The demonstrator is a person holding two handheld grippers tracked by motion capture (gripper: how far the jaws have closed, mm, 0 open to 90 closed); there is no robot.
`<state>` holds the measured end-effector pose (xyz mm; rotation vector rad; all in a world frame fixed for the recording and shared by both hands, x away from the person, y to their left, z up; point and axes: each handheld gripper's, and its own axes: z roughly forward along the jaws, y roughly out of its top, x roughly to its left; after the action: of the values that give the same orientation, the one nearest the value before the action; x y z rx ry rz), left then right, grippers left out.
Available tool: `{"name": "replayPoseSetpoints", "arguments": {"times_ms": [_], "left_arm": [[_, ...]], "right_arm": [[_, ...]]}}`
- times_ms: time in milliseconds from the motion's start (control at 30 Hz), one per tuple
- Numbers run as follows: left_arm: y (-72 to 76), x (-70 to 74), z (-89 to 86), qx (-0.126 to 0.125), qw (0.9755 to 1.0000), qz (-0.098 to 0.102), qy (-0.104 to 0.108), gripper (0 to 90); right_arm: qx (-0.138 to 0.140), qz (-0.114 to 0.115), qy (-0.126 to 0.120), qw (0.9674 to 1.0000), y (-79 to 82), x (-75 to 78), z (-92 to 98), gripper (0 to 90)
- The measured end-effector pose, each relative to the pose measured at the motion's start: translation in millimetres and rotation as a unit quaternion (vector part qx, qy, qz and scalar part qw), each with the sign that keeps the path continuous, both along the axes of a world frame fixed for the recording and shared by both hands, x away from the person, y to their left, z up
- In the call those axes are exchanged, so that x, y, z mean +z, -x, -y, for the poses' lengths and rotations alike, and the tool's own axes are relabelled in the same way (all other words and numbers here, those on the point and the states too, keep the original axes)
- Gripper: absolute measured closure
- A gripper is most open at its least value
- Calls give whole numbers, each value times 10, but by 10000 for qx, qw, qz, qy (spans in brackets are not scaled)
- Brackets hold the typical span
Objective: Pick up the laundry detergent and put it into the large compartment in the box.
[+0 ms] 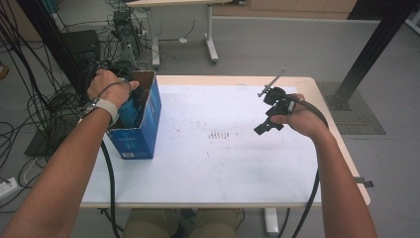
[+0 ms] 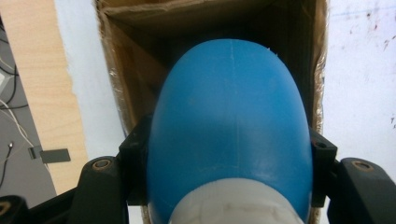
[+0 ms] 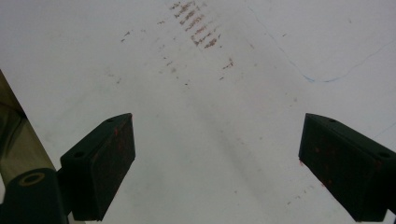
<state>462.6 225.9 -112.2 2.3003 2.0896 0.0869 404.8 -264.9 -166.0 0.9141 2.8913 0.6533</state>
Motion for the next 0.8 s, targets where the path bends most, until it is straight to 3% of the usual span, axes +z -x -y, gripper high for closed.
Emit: {"name": "replayPoseSetpoints", "arguments": {"times_ms": [467, 800], "left_arm": [[5, -142, 8, -47, 10000, 16, -5, 379], [-33, -246, -2, -68, 9999, -95, -11, 379]], "right_arm": [[-12, -8, 9, 10000, 8, -3, -2, 107], [-20, -26, 6, 10000, 5, -18, 1, 107]]}}
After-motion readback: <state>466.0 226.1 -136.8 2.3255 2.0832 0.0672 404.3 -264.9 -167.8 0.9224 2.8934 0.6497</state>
